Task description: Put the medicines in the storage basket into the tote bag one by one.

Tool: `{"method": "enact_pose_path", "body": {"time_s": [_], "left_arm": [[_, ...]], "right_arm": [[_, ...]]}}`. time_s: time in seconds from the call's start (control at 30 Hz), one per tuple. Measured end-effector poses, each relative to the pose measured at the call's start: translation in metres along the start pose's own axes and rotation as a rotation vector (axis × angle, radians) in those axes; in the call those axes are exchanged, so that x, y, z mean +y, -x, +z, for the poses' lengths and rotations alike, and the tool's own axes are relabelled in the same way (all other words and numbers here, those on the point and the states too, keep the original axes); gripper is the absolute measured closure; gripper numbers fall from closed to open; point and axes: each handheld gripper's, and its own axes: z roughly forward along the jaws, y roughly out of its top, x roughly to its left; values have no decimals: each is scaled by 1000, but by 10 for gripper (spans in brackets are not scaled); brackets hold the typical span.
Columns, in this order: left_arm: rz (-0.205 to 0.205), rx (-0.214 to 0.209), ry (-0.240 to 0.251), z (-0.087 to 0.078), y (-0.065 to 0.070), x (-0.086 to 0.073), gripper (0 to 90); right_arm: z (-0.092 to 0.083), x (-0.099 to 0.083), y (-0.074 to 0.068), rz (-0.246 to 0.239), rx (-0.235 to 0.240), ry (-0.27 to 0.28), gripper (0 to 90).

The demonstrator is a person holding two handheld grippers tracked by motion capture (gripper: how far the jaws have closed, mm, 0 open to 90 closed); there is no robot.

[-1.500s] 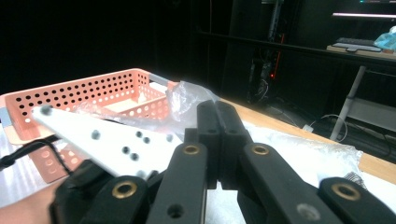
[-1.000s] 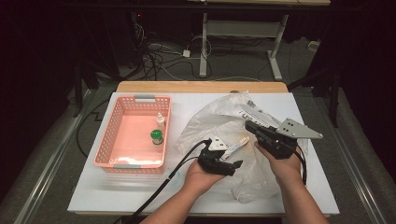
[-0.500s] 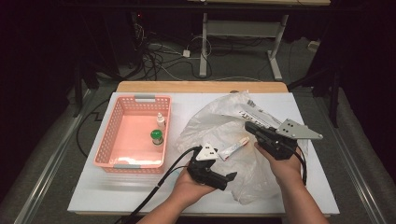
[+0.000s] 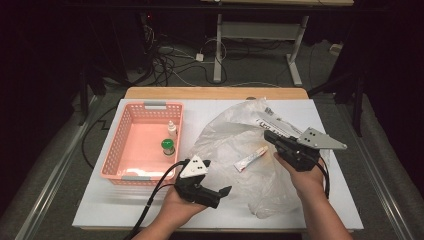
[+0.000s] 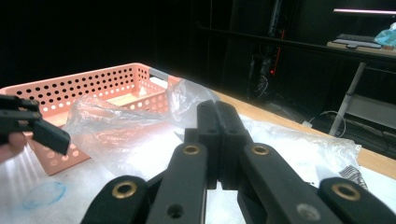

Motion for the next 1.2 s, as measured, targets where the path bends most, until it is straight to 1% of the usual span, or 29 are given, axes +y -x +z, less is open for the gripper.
{"method": "enact_pose_path", "body": {"time_s": [0.07, 0.2, 0.27, 0.37, 0.43, 0.6, 0.73, 0.83, 0.9, 0.93, 1.0, 1.13, 1.2], "left_arm": [[1, 22, 2, -7, -4, -3, 0], [-17, 55, 12, -16, -13, -9, 0], [-29, 65, 15, -20, -18, -12, 0], [-32, 87, 6, -25, -23, -16, 0], [-46, 98, 11, -30, -26, -18, 0], [-76, 141, 30, -43, -36, -18, 0], [-79, 192, 26, -52, -45, -19, 0], [-91, 230, 13, -59, -55, -21, 0], [-108, 257, 6, -65, -62, -24, 0], [-117, 261, 10, -67, -66, -25, 0], [-133, 285, 8, -72, -72, -28, 0], [-183, 306, 27, -82, -85, -33, 0], [-195, 324, 29, -87, -90, -35, 0]], "right_arm": [[0, 0, 0, 0, -1, 0, 900], [0, -1, 0, 1, -1, -1, 900], [0, -1, 0, 1, 1, -1, 900], [0, -1, 1, 2, 2, 1, 900], [-1, -1, 1, 3, 2, 1, 900], [-2, -1, 2, 5, 0, 2, 900], [-2, -1, 2, 7, 3, 4, 900], [-2, -1, 2, 8, 5, 5, 900], [-3, -1, 2, 10, 4, 7, 900], [-3, -1, 3, 11, 3, 7, 900], [-3, -1, 3, 12, 2, 8, 900], [-3, -2, 4, 16, 1, 6, 900], [-3, -2, 4, 15, 2, 6, 900]]}}
